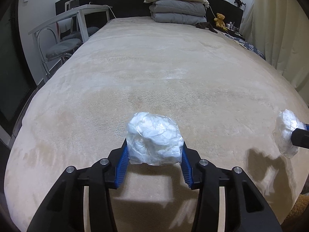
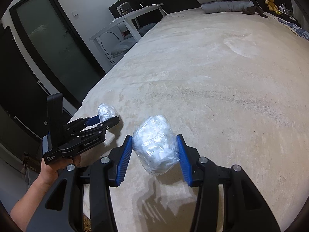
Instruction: Collect trash
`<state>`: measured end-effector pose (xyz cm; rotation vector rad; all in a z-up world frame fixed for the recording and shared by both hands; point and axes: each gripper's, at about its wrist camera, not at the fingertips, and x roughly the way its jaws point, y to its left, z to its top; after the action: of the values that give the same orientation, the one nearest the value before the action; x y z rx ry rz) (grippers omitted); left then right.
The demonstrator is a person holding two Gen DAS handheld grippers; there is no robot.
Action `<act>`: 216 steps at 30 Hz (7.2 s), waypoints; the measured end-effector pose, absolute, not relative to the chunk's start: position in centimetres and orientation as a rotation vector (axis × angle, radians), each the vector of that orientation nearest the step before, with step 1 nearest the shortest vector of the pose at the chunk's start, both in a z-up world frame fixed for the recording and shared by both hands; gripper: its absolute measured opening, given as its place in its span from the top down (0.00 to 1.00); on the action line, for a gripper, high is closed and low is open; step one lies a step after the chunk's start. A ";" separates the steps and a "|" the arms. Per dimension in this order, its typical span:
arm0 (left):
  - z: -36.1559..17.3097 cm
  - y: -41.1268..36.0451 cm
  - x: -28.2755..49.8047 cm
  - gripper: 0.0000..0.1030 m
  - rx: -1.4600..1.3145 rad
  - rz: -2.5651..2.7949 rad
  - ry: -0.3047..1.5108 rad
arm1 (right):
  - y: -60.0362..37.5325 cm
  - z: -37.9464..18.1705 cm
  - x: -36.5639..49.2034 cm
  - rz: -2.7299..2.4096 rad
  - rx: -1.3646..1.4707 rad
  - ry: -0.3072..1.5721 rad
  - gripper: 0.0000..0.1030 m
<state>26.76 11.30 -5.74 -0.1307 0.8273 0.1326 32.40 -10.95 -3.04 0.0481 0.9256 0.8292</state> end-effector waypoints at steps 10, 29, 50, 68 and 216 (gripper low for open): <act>-3.1 8.8 22.6 0.58 -0.144 0.101 0.782 | -12.7 -3.3 30.7 0.811 0.062 0.915 0.55; -0.7 4.6 12.4 0.58 -0.214 0.012 0.696 | -17.5 -4.4 23.5 0.799 0.085 0.888 0.54; -2.7 -1.2 3.6 0.58 -0.243 -0.077 0.675 | -20.6 -5.6 14.2 0.877 0.128 0.829 0.54; -6.4 -4.2 -0.2 0.58 -0.241 -0.087 0.799 | -21.2 -8.4 9.6 0.861 0.162 0.939 0.54; 2.3 -2.6 2.5 0.06 -0.071 -0.054 0.500 | -24.4 -0.8 12.3 0.692 -0.097 0.481 0.04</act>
<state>2.49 -2.59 2.27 -0.0707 0.5005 -0.0538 12.27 -24.40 -0.84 -0.0973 0.4808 0.6925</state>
